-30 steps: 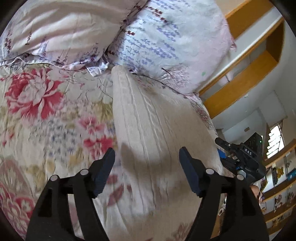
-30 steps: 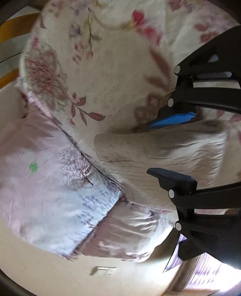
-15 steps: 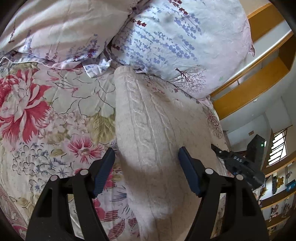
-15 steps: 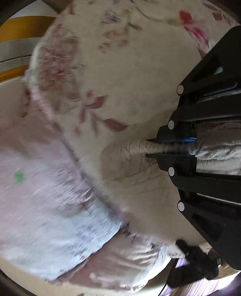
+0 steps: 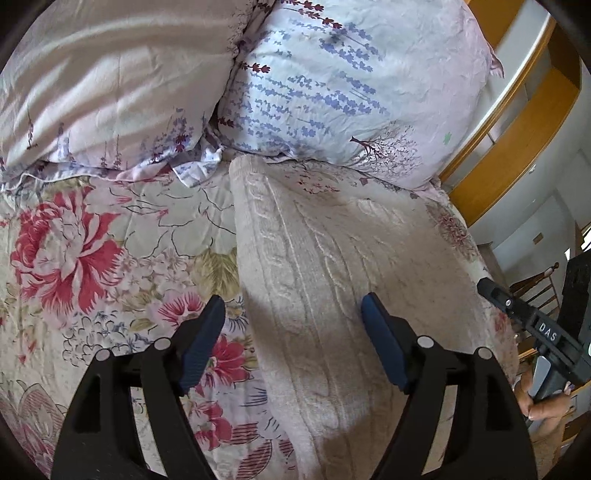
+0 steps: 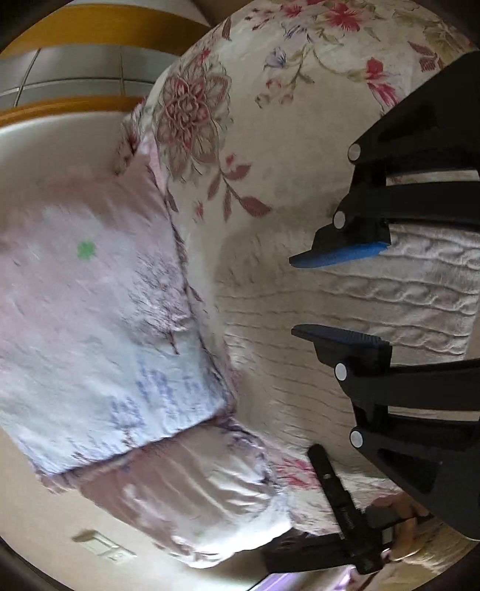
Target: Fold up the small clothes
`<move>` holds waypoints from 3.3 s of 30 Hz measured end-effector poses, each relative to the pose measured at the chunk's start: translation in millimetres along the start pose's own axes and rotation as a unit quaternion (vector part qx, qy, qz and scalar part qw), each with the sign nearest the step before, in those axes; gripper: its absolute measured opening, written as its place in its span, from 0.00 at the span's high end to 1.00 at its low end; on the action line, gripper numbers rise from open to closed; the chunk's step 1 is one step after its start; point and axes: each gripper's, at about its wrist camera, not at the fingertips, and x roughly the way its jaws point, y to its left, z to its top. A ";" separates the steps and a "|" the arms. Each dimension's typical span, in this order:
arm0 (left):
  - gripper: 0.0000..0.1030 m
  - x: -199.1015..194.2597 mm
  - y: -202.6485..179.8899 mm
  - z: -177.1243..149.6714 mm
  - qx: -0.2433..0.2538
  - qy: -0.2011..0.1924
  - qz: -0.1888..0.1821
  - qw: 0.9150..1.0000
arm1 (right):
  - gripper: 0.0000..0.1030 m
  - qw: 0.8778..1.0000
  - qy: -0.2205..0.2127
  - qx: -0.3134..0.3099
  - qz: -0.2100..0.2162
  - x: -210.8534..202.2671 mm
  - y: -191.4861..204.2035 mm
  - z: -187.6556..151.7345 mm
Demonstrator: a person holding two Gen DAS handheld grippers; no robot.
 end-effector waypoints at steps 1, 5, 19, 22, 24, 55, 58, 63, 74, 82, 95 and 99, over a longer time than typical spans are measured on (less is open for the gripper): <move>0.25 0.6 -0.7 -0.1 0.005 -0.001 0.005 1.000 | 0.67 1.000 0.013 0.000 -0.005 4.5 -0.2 -3.9; 0.24 3.2 -1.3 -1.2 0.012 0.000 0.010 1.000 | 0.66 1.000 0.028 0.006 -0.006 17.1 -7.1 -17.3; 0.22 17.0 -3.9 -7.4 0.032 0.013 0.019 0.999 | 0.65 0.999 0.016 0.037 0.019 11.9 -19.0 -25.8; 0.22 14.4 5.8 -3.9 0.003 0.024 -0.010 1.000 | 0.57 0.997 0.034 0.058 0.034 4.0 -21.8 -17.0; 0.21 13.5 18.3 -1.3 -0.038 0.039 -0.049 0.997 | 0.39 0.994 0.032 0.082 0.058 -3.5 -28.6 -11.7; 0.42 24.1 47.6 -1.7 -0.149 0.069 -0.187 0.968 | 0.54 0.946 0.155 0.159 0.235 61.6 -67.9 3.6; 0.49 24.8 47.2 -1.9 -0.154 0.066 -0.186 0.968 | 0.67 0.949 0.144 0.154 0.235 59.1 -62.6 1.3; 0.63 20.2 58.7 -1.4 -0.181 0.061 -0.221 0.957 | 0.72 0.951 0.108 0.154 0.244 38.0 -51.0 3.1; 0.65 -54.5 104.2 5.5 -0.172 0.012 -0.234 0.957 | 0.73 0.951 0.082 0.088 0.286 27.3 41.3 8.4; 0.63 -93.0 186.3 -11.2 -0.193 -0.011 -0.156 0.969 | 0.73 0.963 0.121 0.005 0.243 77.0 128.2 -17.9; 0.52 -123.7 189.1 -29.3 -0.132 -0.084 -0.056 0.986 | 0.60 0.959 0.119 0.117 0.228 93.6 86.4 4.7; 0.50 -136.0 157.0 -32.3 -0.064 -0.102 -0.025 0.992 | 0.90 0.972 0.095 0.085 0.198 100.4 105.3 7.4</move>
